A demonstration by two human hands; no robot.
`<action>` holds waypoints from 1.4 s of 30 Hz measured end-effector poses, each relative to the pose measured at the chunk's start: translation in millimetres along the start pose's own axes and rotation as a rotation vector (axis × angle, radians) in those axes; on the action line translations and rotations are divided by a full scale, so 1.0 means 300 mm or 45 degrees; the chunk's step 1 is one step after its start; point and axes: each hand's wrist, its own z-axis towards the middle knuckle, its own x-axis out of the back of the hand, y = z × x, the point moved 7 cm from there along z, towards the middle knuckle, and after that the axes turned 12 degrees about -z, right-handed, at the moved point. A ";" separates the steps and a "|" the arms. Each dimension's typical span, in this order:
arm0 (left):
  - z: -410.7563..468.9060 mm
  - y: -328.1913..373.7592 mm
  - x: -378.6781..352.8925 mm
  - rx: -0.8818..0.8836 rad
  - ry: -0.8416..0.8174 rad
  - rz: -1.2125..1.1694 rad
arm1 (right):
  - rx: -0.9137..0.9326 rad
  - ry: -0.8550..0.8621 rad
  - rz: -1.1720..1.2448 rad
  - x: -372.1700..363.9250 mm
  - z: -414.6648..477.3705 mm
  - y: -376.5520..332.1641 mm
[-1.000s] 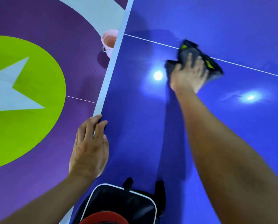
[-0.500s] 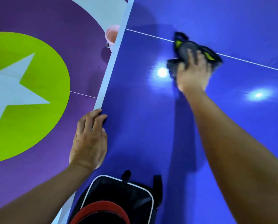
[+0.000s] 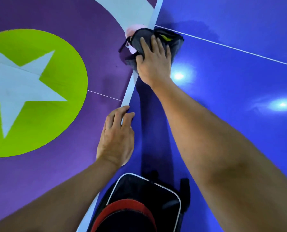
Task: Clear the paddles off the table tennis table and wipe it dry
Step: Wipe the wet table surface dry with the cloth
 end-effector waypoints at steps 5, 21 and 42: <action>0.009 0.011 0.013 -0.022 0.022 -0.009 | 0.162 0.073 0.059 -0.009 -0.290 -0.036; -0.200 0.002 0.225 0.093 -0.225 0.094 | 0.235 -0.156 0.051 0.074 -0.702 0.162; -0.282 -0.134 0.797 -0.236 -0.178 0.184 | -0.373 -0.188 0.147 0.311 -0.792 -0.164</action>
